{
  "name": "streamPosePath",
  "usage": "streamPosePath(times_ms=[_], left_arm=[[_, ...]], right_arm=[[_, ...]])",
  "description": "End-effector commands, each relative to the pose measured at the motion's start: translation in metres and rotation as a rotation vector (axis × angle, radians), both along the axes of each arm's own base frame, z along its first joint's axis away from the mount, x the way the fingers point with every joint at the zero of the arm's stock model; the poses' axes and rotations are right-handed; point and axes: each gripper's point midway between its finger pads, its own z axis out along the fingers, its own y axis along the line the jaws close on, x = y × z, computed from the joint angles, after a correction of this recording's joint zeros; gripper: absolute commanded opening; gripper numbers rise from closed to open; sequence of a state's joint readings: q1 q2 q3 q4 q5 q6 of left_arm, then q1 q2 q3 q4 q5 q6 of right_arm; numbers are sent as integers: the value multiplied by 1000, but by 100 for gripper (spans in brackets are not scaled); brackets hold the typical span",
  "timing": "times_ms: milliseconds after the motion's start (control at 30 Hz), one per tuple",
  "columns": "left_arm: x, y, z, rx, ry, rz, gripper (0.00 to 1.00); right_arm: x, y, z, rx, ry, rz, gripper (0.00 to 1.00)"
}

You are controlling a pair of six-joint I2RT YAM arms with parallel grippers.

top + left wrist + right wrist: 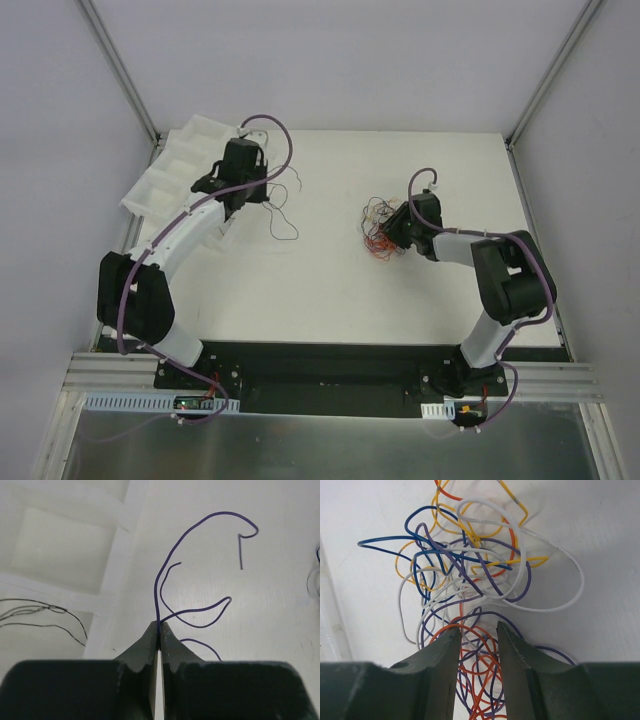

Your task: Untangle the cables

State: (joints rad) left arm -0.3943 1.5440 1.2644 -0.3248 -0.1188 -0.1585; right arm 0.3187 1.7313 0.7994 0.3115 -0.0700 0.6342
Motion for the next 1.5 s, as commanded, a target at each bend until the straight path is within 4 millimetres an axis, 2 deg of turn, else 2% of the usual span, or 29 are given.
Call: streamPosePath(times_ms=[0, 67, 133, 200, 300, 367, 533, 667, 700, 800, 900, 1000, 1200, 1300, 1400, 1467], left_arm=[[47, 9, 60, -90, -245, -1, 0], [69, 26, 68, -143, -289, 59, 0], [90, 45, 67, -185, -289, 127, 0], [108, 69, 62, -174, -291, 194, 0], [129, 93, 52, -161, -331, 261, 0], [139, 98, 47, -153, -388, 242, 0], [155, 112, 18, -148, -447, 222, 0], [152, 117, 0, -133, -452, 214, 0], [146, 122, -9, -118, -450, 243, 0], [138, 136, -18, -74, -447, 285, 0], [129, 153, -27, -22, -416, 350, 0], [123, 162, -25, -2, -406, 393, 0], [121, 181, -38, 67, -300, 482, 0], [120, 180, -40, 83, -292, 459, 0], [125, 151, -14, 26, -390, 255, 0], [127, 141, 3, 15, -417, 184, 0]], right_arm=[[9, 7, 3, 6, -16, 24, 38], [9, 8, 2, 7, -11, 26, 39], [11, 8, 1, 10, -5, 27, 38], [12, 8, -1, 14, 1, 25, 38], [13, 9, -3, 21, 11, 27, 38], [14, 11, -3, 26, 10, 38, 38], [16, 12, -4, 23, 9, 43, 38], [21, 16, -6, 32, 15, 50, 38], [21, 16, -6, 32, 16, 52, 38], [21, 17, -7, 39, 20, 54, 38], [21, 17, -6, 41, 21, 56, 38], [22, 17, -8, 43, 24, 56, 38], [21, 18, -8, 44, 27, 57, 38], [21, 18, -9, 46, 30, 57, 38], [21, 19, -9, 50, 31, 62, 38], [21, 19, -10, 49, 35, 62, 38]])
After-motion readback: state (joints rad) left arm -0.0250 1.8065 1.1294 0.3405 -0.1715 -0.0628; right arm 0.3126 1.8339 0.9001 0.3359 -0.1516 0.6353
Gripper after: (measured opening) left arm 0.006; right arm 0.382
